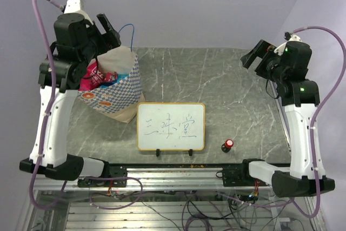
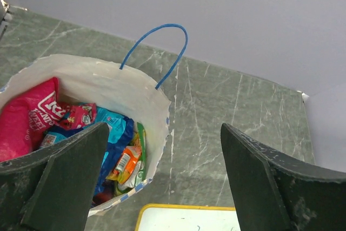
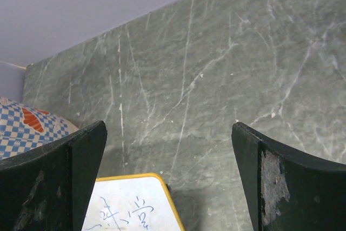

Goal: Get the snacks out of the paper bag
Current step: Adjust the paper bag at the center of the board.

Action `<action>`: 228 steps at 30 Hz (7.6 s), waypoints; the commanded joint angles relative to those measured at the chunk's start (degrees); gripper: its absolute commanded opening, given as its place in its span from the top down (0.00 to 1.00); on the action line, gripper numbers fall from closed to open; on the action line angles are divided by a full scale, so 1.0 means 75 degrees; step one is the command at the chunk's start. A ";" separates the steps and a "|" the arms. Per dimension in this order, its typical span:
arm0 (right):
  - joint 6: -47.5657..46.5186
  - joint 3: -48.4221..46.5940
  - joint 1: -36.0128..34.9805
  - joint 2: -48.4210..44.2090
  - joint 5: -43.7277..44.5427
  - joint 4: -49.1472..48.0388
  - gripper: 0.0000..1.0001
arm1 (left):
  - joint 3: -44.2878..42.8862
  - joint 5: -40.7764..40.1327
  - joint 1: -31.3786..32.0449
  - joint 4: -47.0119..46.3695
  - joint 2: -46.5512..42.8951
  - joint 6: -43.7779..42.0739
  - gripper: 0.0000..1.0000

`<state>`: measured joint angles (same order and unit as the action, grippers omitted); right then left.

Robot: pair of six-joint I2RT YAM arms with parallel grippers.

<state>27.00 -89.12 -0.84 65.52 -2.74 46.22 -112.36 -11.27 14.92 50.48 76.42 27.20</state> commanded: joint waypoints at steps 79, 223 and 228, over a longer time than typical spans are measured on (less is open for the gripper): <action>0.0186 0.0675 -0.1366 0.1410 -0.1441 -0.1510 0.00 | -0.0999 0.6127 -0.1180 -0.2678 0.2969 0.1851 0.08; -0.0123 0.0768 -0.2453 0.4506 -0.3721 -0.2420 0.96 | 0.2459 0.7324 -0.1239 -0.7168 0.2675 0.5613 0.93; -0.1625 -0.0360 -0.2343 0.4502 -0.1720 -0.1293 0.71 | 0.2529 0.7325 -0.1239 -0.6696 0.2503 0.5365 0.93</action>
<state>25.87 -84.66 -19.49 102.24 -28.45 28.75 -93.34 42.68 5.21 -1.91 98.70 69.17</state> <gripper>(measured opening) 0.194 0.083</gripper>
